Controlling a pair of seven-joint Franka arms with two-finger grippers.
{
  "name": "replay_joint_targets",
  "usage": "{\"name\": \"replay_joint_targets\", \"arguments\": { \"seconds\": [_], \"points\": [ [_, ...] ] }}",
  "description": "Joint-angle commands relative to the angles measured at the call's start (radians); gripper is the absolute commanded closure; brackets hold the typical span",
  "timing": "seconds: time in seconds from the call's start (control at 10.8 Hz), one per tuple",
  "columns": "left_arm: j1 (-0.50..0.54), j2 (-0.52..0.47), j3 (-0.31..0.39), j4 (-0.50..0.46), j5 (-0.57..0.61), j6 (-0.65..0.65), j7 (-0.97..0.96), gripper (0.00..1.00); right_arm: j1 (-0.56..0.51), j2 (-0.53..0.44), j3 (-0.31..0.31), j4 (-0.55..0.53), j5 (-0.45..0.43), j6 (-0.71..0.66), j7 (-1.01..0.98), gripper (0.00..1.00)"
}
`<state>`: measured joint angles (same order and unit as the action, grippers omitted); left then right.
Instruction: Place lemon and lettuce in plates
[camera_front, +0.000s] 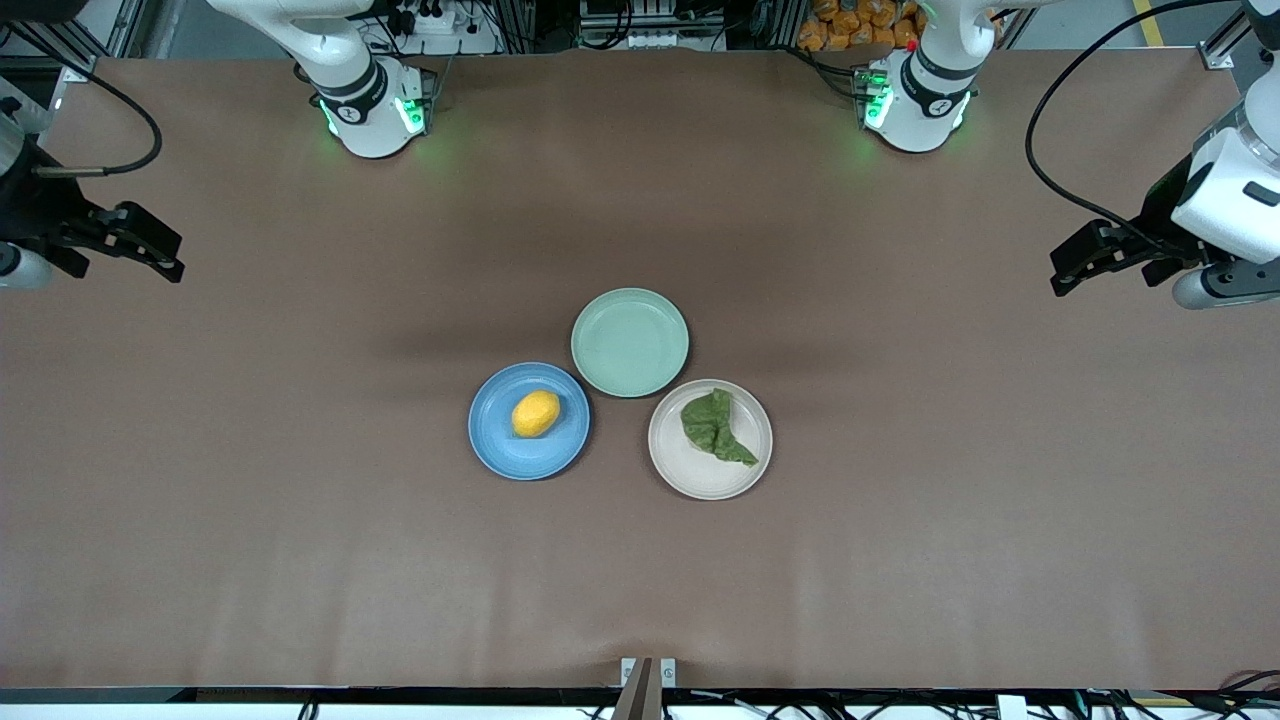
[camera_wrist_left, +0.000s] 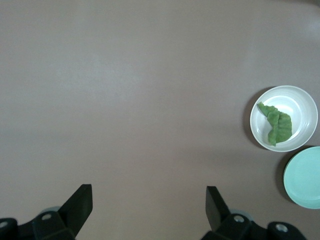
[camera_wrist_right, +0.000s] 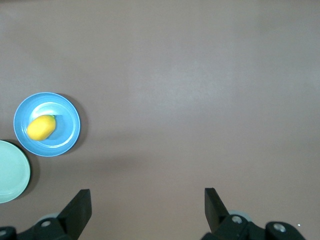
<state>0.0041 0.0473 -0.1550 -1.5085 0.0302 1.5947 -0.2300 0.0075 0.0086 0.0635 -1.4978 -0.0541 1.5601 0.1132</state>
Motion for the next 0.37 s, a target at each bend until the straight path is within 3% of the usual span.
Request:
{"name": "replay_joint_targets", "arguments": {
  "seconds": [0.0, 0.28],
  "points": [
    [0.004, 0.003, -0.005, 0.002, -0.018, -0.021, 0.046, 0.0, -0.015, 0.011, -0.007, 0.044, 0.039, -0.018, -0.001, 0.0],
    [0.005, 0.003, -0.006, 0.002, -0.018, -0.038, 0.046, 0.0, -0.03, 0.011, -0.005, 0.06, 0.072, -0.021, 0.0, 0.0]
  ]
}}
